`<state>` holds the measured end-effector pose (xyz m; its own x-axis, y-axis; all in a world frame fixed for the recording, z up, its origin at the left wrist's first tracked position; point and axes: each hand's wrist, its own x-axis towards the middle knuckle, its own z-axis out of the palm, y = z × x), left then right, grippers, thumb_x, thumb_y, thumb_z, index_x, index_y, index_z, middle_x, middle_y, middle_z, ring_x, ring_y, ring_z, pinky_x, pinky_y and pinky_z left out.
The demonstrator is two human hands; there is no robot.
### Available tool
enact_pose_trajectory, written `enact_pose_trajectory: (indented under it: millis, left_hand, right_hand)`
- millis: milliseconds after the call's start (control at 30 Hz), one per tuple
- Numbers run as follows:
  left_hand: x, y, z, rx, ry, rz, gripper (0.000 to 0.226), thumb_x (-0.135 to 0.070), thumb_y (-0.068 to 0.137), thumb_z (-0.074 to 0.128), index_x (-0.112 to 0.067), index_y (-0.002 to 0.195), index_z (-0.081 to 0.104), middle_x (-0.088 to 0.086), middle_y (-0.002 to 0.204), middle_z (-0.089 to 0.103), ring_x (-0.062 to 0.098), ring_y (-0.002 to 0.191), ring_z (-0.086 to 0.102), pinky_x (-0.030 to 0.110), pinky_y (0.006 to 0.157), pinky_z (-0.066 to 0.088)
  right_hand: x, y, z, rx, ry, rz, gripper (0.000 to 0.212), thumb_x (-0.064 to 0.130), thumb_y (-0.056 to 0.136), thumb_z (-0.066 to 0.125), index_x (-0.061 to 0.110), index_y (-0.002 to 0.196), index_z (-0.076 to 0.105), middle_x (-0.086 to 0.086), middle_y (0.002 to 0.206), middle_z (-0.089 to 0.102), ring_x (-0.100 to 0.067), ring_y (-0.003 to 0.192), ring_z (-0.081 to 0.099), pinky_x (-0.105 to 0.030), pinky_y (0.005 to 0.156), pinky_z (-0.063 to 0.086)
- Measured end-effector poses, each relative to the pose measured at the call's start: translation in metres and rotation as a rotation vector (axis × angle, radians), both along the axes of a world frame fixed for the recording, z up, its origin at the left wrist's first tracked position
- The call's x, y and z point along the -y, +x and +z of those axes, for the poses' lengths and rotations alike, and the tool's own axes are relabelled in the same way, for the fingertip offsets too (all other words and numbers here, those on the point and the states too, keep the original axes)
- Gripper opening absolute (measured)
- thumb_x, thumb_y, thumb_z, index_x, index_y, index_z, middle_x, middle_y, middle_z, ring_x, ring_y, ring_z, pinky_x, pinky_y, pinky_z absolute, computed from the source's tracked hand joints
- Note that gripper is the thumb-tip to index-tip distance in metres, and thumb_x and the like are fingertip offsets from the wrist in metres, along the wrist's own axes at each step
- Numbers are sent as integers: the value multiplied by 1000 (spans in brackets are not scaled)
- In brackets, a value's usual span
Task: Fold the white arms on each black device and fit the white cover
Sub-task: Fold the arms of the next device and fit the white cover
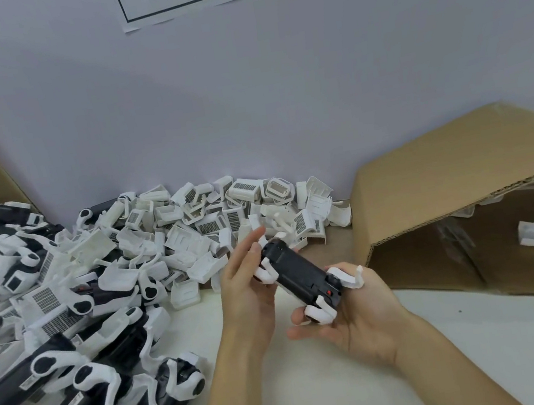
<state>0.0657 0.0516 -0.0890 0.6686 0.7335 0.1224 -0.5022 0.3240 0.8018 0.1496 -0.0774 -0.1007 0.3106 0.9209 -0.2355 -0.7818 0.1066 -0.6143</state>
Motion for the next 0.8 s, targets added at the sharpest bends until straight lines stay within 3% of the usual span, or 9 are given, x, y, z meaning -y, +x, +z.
enact_pose_trajectory:
  millis: [67, 200, 333, 400, 500, 600, 700, 767, 800]
  left_hand:
    - [2, 1, 3, -25, 20, 12, 27, -22, 77, 66, -18, 101, 78, 23, 107, 67, 57, 119, 52, 52, 94, 48]
    - [2, 2, 4, -30, 36, 17, 20, -25, 77, 66, -20, 93, 77, 9, 91, 74, 46, 101, 61, 32, 67, 55]
    - [3, 5, 0, -29, -2, 13, 24, -26, 80, 64, -14, 101, 69, 12, 96, 71, 54, 117, 56, 34, 71, 53]
    - [5, 7, -1, -28, -13, 1, 19, -25, 84, 62, -15, 98, 68, 14, 98, 69, 53, 118, 55, 35, 73, 53]
    - [7, 10, -3, -19, -49, 20, 23, -23, 90, 59, -7, 107, 61, 17, 104, 65, 51, 116, 59, 42, 82, 54]
    - [7, 11, -4, 20, -81, 27, 44, -40, 90, 54, -5, 114, 66, 18, 111, 69, 35, 109, 64, 40, 77, 58]
    - [4, 10, -6, 7, -160, -18, 65, -58, 99, 34, -9, 131, 62, 19, 124, 67, 37, 114, 64, 46, 87, 54]
    - [2, 9, -7, 4, -200, -31, 72, -65, 98, 30, -10, 133, 59, 17, 120, 68, 35, 109, 67, 48, 90, 53]
    - [2, 8, -6, 11, -215, -25, 74, -68, 95, 34, -10, 133, 59, 15, 117, 67, 33, 106, 68, 48, 90, 55]
  right_hand:
    - [0, 4, -3, -59, 5, 11, 40, 20, 91, 34, 3, 91, 70, -18, 70, 57, -42, 62, 63, -60, 74, 58]
    - [-1, 7, -5, 17, -8, 50, 51, 26, 92, 33, 5, 101, 78, -20, 74, 66, -40, 70, 68, -40, 83, 47]
    - [-3, 5, -1, 9, -12, 55, 45, 23, 83, 42, 0, 103, 74, -19, 74, 62, -38, 64, 66, -33, 58, 50]
    - [-2, 2, 3, 14, -10, 46, 42, 23, 77, 48, 1, 109, 64, -17, 76, 56, -32, 58, 60, -32, 51, 50]
    - [1, 0, 8, -25, 4, 16, 37, 31, 85, 49, 3, 108, 57, -16, 76, 46, -27, 51, 51, -28, 40, 51]
    - [0, -2, 8, 130, 32, -101, 50, 37, 87, 49, -3, 110, 67, -19, 76, 51, -28, 58, 46, -37, 55, 53]
    - [-6, -3, 3, 392, 39, -345, 57, 37, 81, 62, -4, 119, 63, -23, 87, 64, -28, 71, 59, -48, 71, 54]
    - [-10, -5, -2, 645, -11, -549, 48, 29, 79, 73, 5, 119, 65, -14, 102, 72, -21, 87, 68, -45, 75, 57]
    - [-11, -7, -5, 794, -59, -655, 45, 31, 79, 72, 13, 119, 66, -2, 105, 74, -14, 94, 69, -36, 79, 57]
